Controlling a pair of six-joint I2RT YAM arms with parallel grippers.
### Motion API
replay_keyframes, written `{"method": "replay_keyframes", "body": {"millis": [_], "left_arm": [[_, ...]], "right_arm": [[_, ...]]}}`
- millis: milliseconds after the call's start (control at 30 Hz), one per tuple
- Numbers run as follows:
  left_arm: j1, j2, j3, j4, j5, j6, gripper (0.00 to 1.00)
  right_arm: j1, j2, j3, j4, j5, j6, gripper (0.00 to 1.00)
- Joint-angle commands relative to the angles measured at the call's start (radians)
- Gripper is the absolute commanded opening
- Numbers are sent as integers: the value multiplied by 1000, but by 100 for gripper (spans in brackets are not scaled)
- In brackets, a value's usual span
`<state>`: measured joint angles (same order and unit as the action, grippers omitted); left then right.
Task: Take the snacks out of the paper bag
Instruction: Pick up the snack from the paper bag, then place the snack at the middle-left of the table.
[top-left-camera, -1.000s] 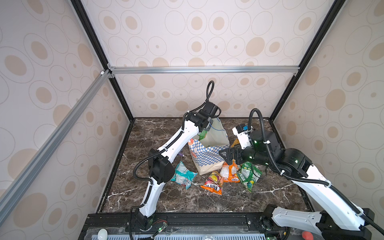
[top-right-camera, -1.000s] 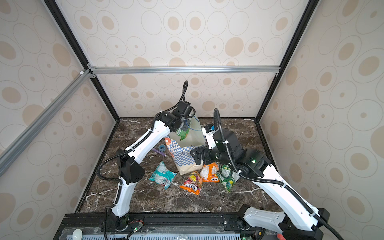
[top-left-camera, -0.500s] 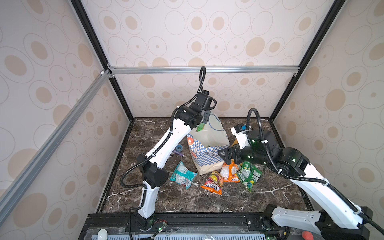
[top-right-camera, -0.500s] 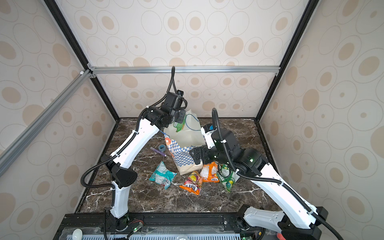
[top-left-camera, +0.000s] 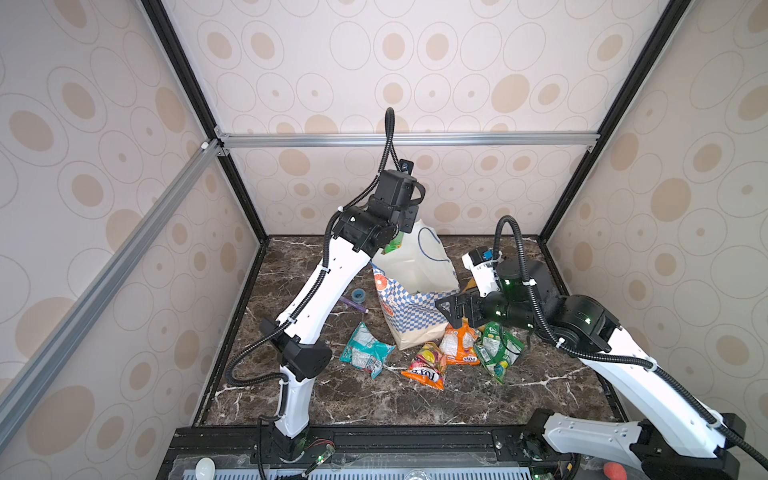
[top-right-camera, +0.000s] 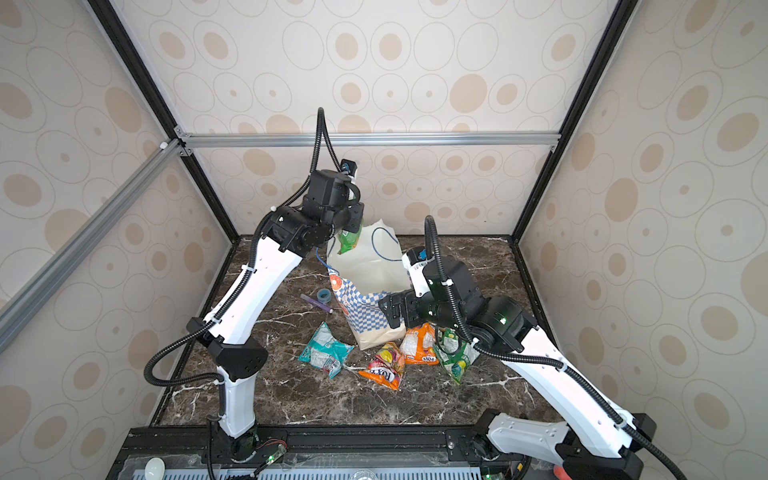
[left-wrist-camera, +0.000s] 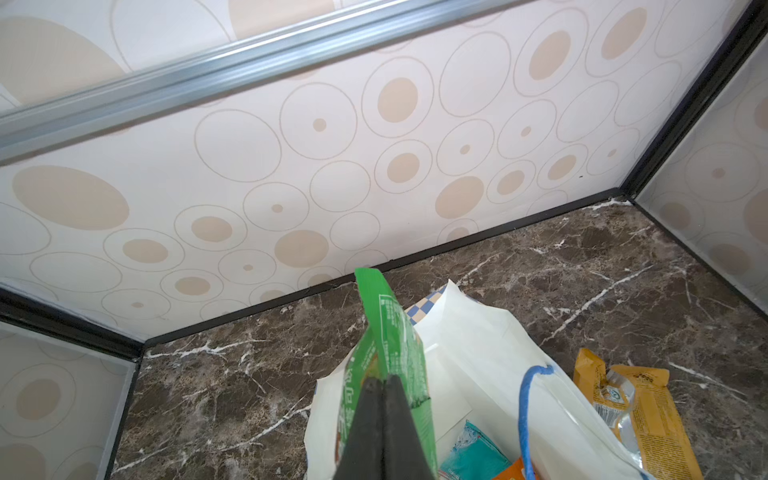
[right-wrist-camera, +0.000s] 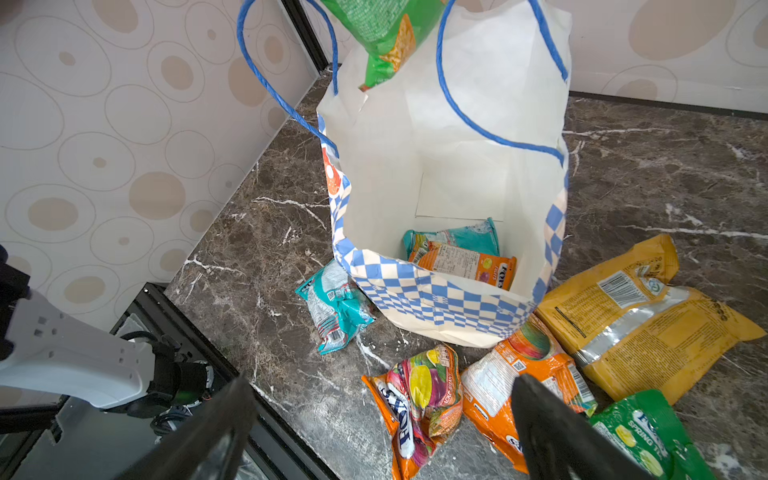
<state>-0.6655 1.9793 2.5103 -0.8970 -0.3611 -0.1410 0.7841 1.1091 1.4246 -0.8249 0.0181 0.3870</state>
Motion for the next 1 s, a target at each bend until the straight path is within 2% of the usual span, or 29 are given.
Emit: {"method": "replay_keyframes", "body": {"millis": [0,133,433,600,800,967], "left_arm": [[7,-57,42,43,1,24,0],[7,-94,48,63,-14,36,0],[7,-187,40,72,-215,129,0],[8,-257,-6,72,-244,130,0],[9,-386,-148,66,-290,99,0],[12,-514,-394,60,-279,18,0]], "right_arm": [[-4,-8,11,9,-3,7,100],[-5,-8,9,9,0,7,100],[-5,-14,5,11,-2,12,100],[-5,-6,9,18,-18,17,100],[-4,-6,8,27,-27,26,100],[-4,1,5,35,-36,29,100]]}}
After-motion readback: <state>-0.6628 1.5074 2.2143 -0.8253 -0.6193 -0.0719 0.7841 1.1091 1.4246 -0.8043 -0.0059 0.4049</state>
